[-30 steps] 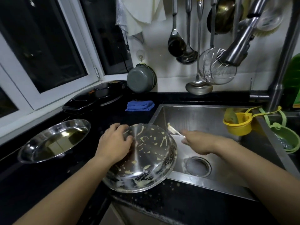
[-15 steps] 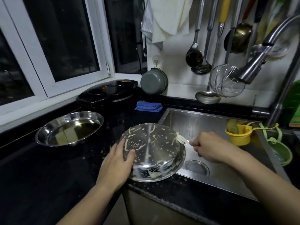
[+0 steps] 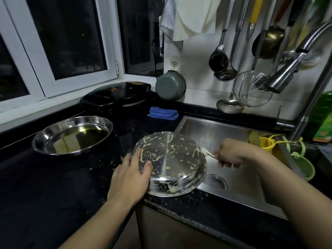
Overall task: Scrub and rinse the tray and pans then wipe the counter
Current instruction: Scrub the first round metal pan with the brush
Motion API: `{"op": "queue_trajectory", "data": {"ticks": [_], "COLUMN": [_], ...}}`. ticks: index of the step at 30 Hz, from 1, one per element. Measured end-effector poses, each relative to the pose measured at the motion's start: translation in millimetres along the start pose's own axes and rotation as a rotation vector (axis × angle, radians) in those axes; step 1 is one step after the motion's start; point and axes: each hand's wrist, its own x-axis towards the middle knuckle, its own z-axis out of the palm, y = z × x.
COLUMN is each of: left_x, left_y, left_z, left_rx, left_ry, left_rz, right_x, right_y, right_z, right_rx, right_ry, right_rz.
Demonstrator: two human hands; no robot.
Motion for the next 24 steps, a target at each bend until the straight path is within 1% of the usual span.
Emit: {"op": "queue_trajectory", "data": {"ticks": [2, 6, 8, 10, 13, 14, 18, 22, 24], "left_x": [0, -2, -1, -1, -1, -1, -2, -1, -1], "left_y": [1, 2, 2, 2, 2, 2, 3, 2, 1], "left_z": [-1, -3, -4, -3, -1, -1, -2, -1, 0], "left_rx": [0.008, 0.019, 0.026, 0.027, 0.026, 0.025, 0.021, 0.021, 0.02], "left_ry": [-0.009, -0.02, -0.021, -0.016, -0.007, -0.01, -0.008, 0.005, 0.009], "left_rz": [-0.003, -0.017, -0.019, -0.021, -0.024, -0.025, -0.017, -0.011, -0.006], "right_x": [17, 40, 43, 41, 46, 48, 49, 49, 47], "right_y": [-14, -46, -57, -63, -62, -61, -74, -91, -108], "right_z": [0, -2, -1, 6, 6, 5, 9, 6, 18], "right_rx": [0.016, -0.06, -0.09, -0.209, -0.407, -0.448, -0.513, -0.548, -0.53], "right_ry": [0.041, 0.135, 0.135, 0.129, 0.276, 0.294, 0.29, 0.364, 0.334], "right_rz": [-0.023, -0.161, -0.252, -0.309, -0.244, -0.227, -0.244, -0.219, -0.283]}}
